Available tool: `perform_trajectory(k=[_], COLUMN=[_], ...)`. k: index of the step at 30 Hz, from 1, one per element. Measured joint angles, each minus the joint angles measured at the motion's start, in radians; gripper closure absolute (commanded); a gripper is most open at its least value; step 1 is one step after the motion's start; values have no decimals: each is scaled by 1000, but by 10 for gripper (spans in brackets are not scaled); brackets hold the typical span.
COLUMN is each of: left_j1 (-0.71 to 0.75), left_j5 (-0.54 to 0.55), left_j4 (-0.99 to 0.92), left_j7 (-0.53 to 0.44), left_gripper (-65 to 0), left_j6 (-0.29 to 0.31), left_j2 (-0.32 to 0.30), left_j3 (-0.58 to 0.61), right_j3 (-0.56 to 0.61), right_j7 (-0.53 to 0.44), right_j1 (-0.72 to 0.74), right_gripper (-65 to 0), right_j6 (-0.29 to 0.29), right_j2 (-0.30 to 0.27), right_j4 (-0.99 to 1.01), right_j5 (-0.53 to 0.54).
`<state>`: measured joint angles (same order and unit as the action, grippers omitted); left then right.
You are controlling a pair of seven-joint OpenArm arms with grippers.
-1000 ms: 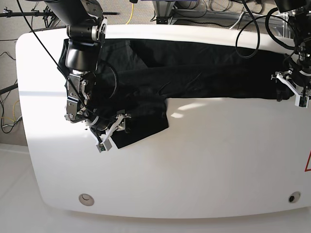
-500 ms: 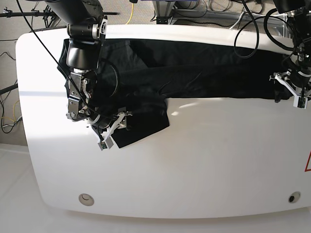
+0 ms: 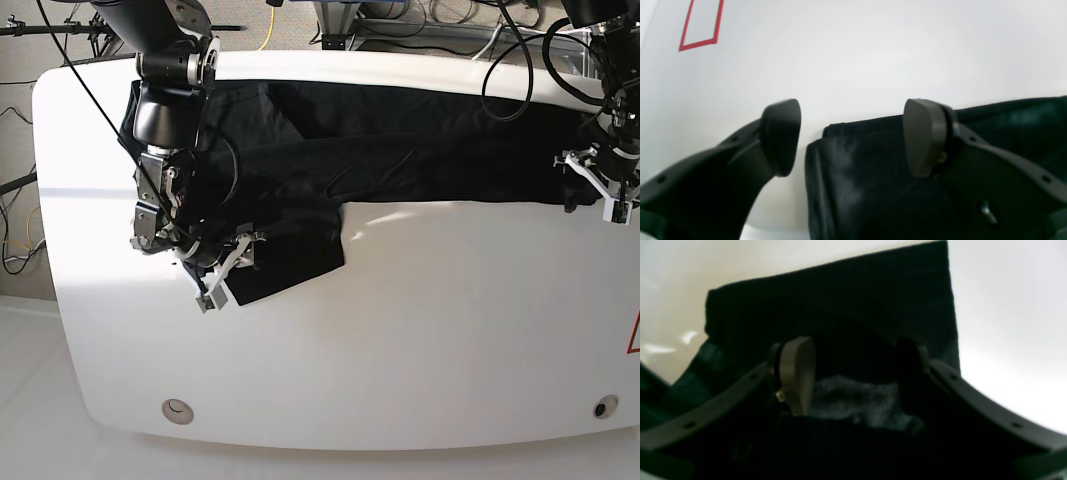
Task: Fold the T-shirt properly
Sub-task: 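Move the right gripper to the shirt's loose hanging flap and grasp it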
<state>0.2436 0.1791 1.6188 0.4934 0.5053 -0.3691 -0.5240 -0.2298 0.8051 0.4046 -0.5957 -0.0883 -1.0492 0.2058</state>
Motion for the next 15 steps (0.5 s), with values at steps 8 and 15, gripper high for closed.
perform_trajectory(k=[8,15], left_j1=[0,0], left_j5=[0,2], left_j4=[-2,-1], left_j7=[0,0], left_gripper=[-452,-453], left_j6=[1,2], left_j2=[0,-3], left_j3=[0,0], right_j3=[-1,2], right_j7=[-80,-148], right_j1=[75,105], right_gripper=[-369,-370], right_j6=[9,-6], right_j2=[-42,-57], right_j4=[137,232], right_j5=[-8,1])
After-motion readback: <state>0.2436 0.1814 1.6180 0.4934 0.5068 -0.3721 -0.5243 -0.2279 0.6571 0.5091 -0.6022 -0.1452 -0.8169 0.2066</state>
